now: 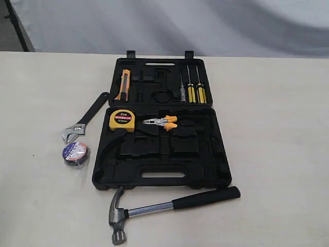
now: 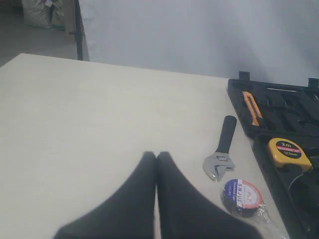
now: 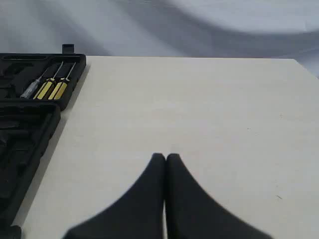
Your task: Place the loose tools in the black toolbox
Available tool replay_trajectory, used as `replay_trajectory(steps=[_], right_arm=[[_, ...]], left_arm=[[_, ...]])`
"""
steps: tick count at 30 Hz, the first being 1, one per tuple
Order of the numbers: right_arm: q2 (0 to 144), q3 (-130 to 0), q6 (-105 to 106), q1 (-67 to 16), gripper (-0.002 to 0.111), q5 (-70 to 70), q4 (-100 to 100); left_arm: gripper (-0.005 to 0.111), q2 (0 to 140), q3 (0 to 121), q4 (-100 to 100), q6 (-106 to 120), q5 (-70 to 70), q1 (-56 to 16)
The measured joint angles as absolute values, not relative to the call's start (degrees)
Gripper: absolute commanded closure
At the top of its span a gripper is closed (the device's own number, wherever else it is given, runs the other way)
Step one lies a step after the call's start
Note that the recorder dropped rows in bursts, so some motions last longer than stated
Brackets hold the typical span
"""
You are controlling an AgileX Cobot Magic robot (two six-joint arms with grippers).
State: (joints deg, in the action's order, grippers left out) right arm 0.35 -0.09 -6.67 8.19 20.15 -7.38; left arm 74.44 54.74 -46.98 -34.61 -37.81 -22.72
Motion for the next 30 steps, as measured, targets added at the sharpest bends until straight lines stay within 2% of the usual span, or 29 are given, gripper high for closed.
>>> replay_trajectory(steps=[12, 20, 30], right_arm=[[0.3, -0.1, -6.7, 8.2, 0.109, 19.3, -7.4], [0.3, -0.1, -6.7, 8.2, 0.109, -2.6, -7.4], [0.3, -0.1, -5.8, 8.2, 0.109, -15.7, -7.4]], left_arm=[[0.105, 74.4, 54.7, -47.0, -34.6, -37.8, -22.7], [0.105, 74.4, 54.7, -47.0, -34.6, -37.8, -22.7], [0.105, 74.4, 54.7, -47.0, -34.6, -37.8, -22.7]])
